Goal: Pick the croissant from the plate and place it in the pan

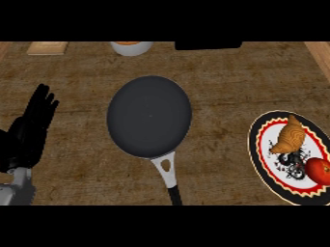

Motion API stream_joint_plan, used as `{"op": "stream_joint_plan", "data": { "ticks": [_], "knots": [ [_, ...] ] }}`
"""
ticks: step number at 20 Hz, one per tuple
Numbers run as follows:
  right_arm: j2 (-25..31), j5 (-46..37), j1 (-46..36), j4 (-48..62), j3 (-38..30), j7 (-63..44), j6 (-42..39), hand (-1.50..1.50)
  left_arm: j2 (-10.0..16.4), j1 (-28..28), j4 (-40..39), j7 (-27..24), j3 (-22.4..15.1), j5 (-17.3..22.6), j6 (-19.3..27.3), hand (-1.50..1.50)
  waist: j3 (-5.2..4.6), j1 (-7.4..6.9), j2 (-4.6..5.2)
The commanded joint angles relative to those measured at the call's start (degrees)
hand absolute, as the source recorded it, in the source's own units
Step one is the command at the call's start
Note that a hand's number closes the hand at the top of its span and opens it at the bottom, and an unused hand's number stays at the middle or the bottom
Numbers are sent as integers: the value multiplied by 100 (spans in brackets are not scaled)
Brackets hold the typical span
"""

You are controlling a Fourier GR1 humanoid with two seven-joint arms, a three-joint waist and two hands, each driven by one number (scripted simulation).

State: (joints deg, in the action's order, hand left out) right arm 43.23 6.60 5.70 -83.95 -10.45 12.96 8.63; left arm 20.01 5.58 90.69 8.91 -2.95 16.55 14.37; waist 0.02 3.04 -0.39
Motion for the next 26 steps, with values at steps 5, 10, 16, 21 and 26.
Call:
{"op": "stream_joint_plan", "data": {
  "ticks": [5, 10, 16, 21, 26],
  "knots": [
    [951, -548, 1017, -781, -549, 1, -521, -150, 60, 404, 277, 558, -9, 4, -104, 0, -6, -206, 20],
    [1644, -922, 196, -692, -145, -1101, -1124, -150, -116, 386, -171, 164, -10, -3, -330, 0, -12, -343, 58],
    [1827, -1859, -667, -407, 893, -2096, -1534, -150, -390, 378, -51, 100, -258, -195, -239, 0, -6, -486, 79],
    [1900, -1979, -1025, -317, 1613, -2650, -2608, -150, -261, 561, -281, 111, -14, -71, -421, 0, -10, -498, 89],
    [1747, -1952, -1209, -529, 2100, -3360, -3551, -150, -176, 442, -82, 260, 36, -122, -436, 0, -7, -395, 45]
  ]
}}
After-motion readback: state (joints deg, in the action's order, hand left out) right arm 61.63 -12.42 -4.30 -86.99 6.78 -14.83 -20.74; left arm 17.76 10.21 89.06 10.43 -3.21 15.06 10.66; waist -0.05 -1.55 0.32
